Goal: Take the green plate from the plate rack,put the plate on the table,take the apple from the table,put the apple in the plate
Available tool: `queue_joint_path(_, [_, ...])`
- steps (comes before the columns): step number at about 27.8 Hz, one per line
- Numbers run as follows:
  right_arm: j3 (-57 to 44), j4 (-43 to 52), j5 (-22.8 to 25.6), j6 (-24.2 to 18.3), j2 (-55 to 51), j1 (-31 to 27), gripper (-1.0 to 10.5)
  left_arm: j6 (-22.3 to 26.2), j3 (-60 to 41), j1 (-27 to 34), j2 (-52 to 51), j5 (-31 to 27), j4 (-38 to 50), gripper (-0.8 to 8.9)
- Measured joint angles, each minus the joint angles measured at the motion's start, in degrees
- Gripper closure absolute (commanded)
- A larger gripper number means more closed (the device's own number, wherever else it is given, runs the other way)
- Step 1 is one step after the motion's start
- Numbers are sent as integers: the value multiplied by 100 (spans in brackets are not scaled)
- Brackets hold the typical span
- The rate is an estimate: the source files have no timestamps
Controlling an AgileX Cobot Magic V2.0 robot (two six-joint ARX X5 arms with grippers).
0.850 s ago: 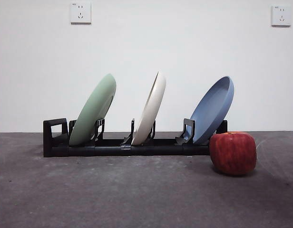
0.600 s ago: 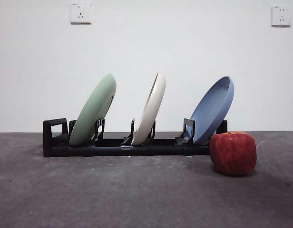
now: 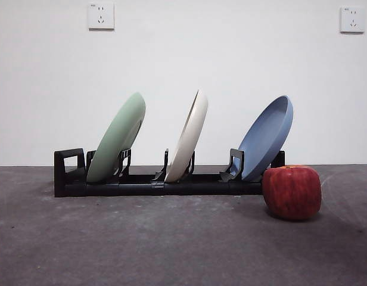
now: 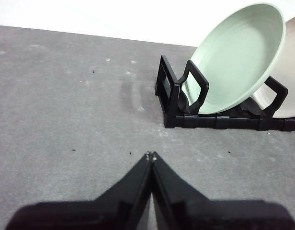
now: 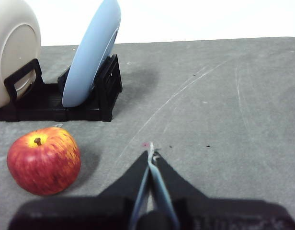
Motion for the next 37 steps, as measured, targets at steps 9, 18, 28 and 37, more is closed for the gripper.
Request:
queue_joint_path(9, [855,-83,-201,2413,214,0,957,-791,750,0,302,1108,240,819])
queue_joint_path(18, [3910,-605,-1049,2068,2546,0,957,-887,3182,0,2264,2371,122,819])
queue_joint_path(28, [7058,-3215,-2218,1311,5407,122,948,-686,5980,-2,4557,3167,-1873,818])
queue_joint_path(37, [8391,-4203,-2194,695,6970,946,944,70,7681,-195,6186,3265,-3346,813])
